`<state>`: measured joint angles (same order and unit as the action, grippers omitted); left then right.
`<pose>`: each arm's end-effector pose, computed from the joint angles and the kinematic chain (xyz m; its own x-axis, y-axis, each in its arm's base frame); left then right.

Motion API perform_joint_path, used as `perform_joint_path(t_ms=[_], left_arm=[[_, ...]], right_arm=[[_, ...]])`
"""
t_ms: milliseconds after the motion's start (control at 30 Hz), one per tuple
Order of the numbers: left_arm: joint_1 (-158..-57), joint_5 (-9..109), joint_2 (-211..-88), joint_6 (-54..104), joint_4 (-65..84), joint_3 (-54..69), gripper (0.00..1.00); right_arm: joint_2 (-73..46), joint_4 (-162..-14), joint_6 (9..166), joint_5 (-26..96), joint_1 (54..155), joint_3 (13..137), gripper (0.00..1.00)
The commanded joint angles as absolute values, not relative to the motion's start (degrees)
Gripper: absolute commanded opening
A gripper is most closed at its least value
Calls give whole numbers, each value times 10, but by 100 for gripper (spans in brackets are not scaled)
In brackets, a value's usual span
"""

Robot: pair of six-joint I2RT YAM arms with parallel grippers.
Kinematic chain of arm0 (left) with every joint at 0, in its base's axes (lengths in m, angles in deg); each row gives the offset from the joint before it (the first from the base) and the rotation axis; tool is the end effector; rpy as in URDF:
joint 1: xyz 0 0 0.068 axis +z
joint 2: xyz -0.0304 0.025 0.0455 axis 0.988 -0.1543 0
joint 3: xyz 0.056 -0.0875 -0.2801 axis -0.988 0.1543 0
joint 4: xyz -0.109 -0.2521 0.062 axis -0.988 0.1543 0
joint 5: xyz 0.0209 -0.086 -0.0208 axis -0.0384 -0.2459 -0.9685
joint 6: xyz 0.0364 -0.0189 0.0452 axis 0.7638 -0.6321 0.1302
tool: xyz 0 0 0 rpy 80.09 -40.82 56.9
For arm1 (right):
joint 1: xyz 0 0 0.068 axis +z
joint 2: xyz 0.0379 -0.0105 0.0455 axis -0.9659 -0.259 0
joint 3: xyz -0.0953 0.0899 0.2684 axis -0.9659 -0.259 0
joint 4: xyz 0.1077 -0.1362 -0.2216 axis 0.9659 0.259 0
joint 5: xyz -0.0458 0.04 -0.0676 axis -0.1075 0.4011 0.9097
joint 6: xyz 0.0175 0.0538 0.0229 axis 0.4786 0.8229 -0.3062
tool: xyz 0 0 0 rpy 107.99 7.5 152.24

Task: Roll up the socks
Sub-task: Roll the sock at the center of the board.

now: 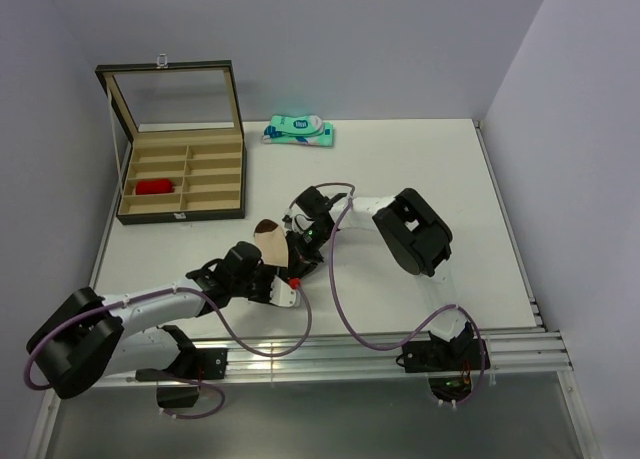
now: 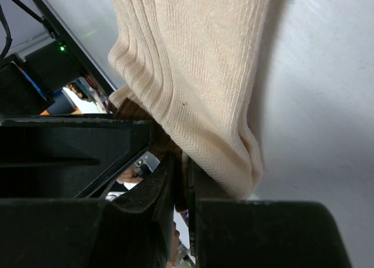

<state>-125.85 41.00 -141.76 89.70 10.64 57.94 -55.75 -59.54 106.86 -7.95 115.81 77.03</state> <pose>0.1471 -0.1650 0.1509 0.3607 0.7193 -0.5938 0.8927 -0.0817 0.4432 0.3064 0.3112 0.1087 -0.9065 -0.4125 0.0894 -0.1914 0.5905 0.7840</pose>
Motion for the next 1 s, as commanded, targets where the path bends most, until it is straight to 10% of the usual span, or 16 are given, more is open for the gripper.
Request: perform_joint_path(t_ms=[0, 233, 400, 967], left_arm=[[-1261, 425, -1432, 902, 65, 578, 47], [-1262, 426, -1471, 891, 73, 570, 28], [-1262, 414, -1478, 856, 95, 553, 1], [-1142, 146, -1561, 911, 447, 374, 1]], right_arm=[[-560, -591, 1067, -53, 1152, 760, 2], [-549, -625, 1091, -61, 1153, 741, 5], [-510, -700, 1144, -64, 1153, 695, 25], [-195, -882, 1265, 249, 1148, 453, 47]])
